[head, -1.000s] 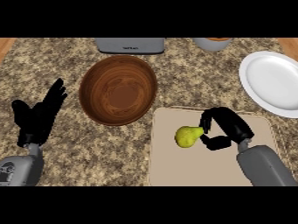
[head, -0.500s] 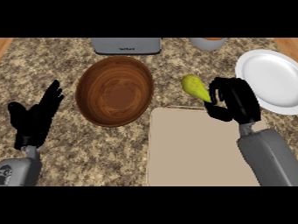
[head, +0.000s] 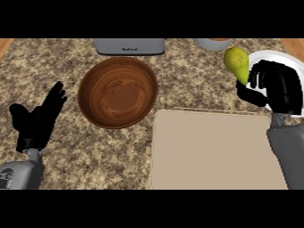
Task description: Pick the pear from the tray and place it in the plate
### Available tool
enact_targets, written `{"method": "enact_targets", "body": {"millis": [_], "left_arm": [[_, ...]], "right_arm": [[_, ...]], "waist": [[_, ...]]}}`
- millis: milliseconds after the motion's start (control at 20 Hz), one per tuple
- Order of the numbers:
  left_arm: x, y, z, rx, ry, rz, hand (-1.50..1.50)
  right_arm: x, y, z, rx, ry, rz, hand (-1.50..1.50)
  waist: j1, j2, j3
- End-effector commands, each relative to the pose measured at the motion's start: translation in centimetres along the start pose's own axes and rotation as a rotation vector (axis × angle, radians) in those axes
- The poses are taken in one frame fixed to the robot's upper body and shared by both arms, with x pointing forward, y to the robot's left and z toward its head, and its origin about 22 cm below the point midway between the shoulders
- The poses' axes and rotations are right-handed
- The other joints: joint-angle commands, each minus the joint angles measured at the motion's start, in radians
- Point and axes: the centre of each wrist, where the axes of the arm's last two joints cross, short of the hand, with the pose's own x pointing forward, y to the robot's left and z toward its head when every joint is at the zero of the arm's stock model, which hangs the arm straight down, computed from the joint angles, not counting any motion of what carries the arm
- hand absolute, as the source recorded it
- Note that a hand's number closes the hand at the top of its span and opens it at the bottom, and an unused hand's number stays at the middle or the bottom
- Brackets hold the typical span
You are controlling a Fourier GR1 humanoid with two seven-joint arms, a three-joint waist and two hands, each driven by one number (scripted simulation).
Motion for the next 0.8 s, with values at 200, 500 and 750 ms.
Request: {"method": "enact_targets", "body": {"millis": [200, 500, 750], "left_arm": [[-0.2, 0.1, 0.0, 0.006, -0.023, 0.01, 0.0], [0.1, -0.9, -1.3, -0.019, -0.018, -0.02, 0.0], [0.9, -1.1, -1.3, -0.036, -0.029, -0.03, 0.0]], "right_arm": [[-8.7, -3.4, -2.7, -0.063, 0.147, -0.031, 1.5], [-11.7, -1.8, -4.7, -0.057, 0.186, 0.016, 1.5], [-16.8, -4.8, -3.2, 0.073, 0.249, 0.105, 1.5]], "waist": [[0.012, 0.005, 0.001], [0.02, 0.009, 0.001], [0.043, 0.018, 0.003]]}}
